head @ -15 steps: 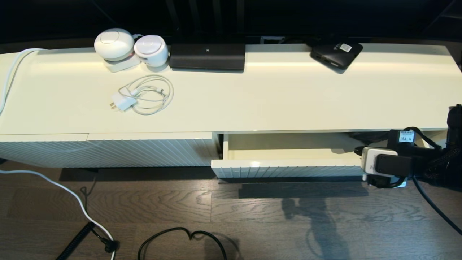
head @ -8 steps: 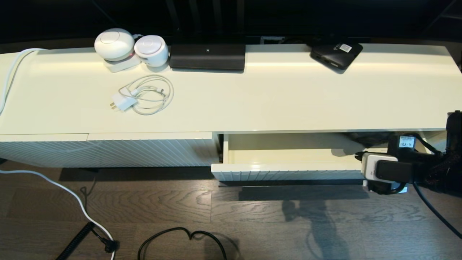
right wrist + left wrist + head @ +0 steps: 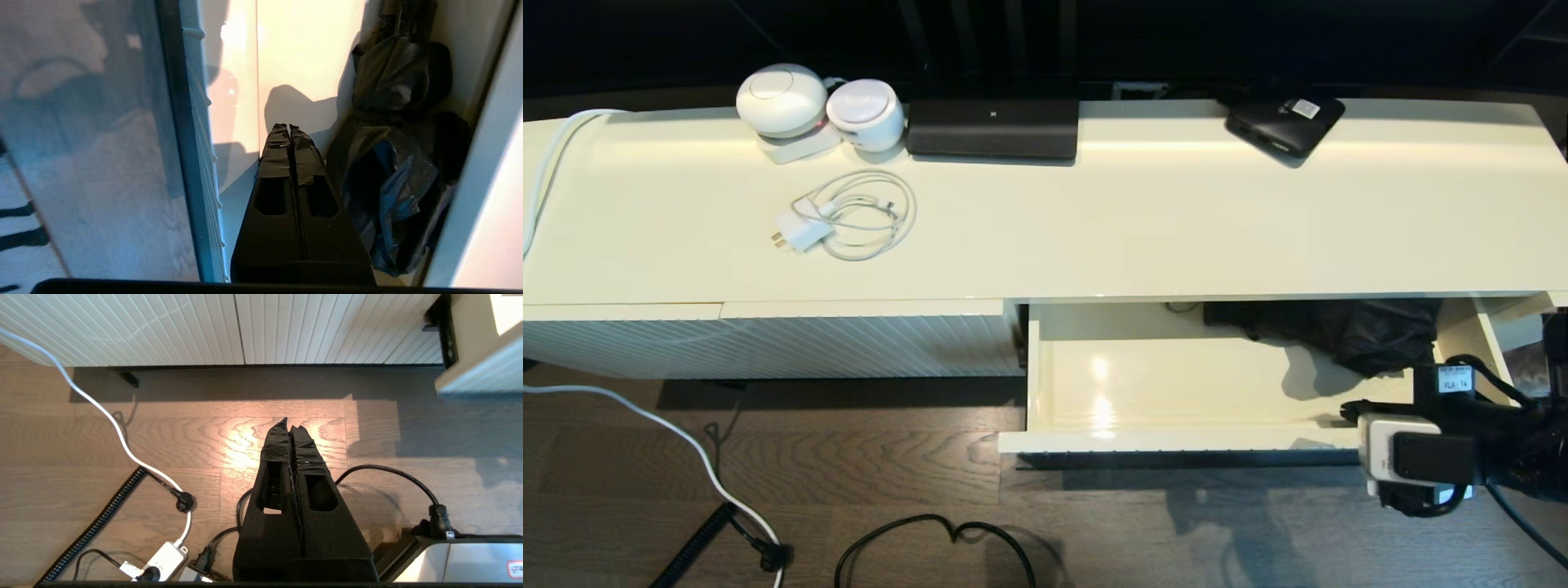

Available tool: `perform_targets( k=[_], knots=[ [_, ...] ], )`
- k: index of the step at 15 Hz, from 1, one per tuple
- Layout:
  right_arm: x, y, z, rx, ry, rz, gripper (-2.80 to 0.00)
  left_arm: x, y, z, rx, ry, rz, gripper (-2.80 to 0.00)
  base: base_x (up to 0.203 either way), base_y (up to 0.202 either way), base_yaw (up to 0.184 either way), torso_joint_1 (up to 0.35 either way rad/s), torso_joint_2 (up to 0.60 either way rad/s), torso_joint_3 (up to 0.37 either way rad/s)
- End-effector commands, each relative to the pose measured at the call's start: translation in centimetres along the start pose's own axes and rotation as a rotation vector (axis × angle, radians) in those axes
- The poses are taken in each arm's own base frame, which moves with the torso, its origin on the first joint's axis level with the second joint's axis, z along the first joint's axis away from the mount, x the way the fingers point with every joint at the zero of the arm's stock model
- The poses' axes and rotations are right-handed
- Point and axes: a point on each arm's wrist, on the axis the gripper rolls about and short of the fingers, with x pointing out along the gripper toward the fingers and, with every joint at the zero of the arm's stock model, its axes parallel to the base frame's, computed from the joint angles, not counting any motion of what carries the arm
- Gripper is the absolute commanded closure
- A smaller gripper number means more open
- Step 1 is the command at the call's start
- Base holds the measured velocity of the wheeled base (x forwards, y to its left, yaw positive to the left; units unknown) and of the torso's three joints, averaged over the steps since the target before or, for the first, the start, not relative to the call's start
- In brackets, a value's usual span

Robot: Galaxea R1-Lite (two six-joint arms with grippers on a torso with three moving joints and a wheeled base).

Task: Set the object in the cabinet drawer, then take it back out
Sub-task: Open the drawer

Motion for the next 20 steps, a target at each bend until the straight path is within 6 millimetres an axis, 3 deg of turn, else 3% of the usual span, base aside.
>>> perform_targets(
  k=[1,9,14,20],
  knots=[
    [-0.7,1.2,-0.1,-0.005,0.004,0.024,0.00,0.0,0.0,0.0,0.000,0.000,0.001,0.00,0.000,0.000,0.000,0.000,0.00,0.000],
    [-2.6,4.9,-0.4,-0.006,0.013,0.083,0.00,0.0,0.0,0.0,0.000,0.001,0.001,0.00,0.000,0.000,0.000,0.000,0.00,0.000],
    [-3.2,4.7,-0.3,-0.001,0.012,0.047,0.00,0.0,0.0,0.0,0.000,0.000,0.000,0.00,0.000,0.000,0.000,0.000,0.00,0.000],
    [-7.2,-2.9,1.1,0.223,0.011,-0.317,0.00,0.0,0.0,0.0,0.000,0.000,-0.001,0.00,0.000,0.000,0.000,0.000,0.00,0.000]
  ],
)
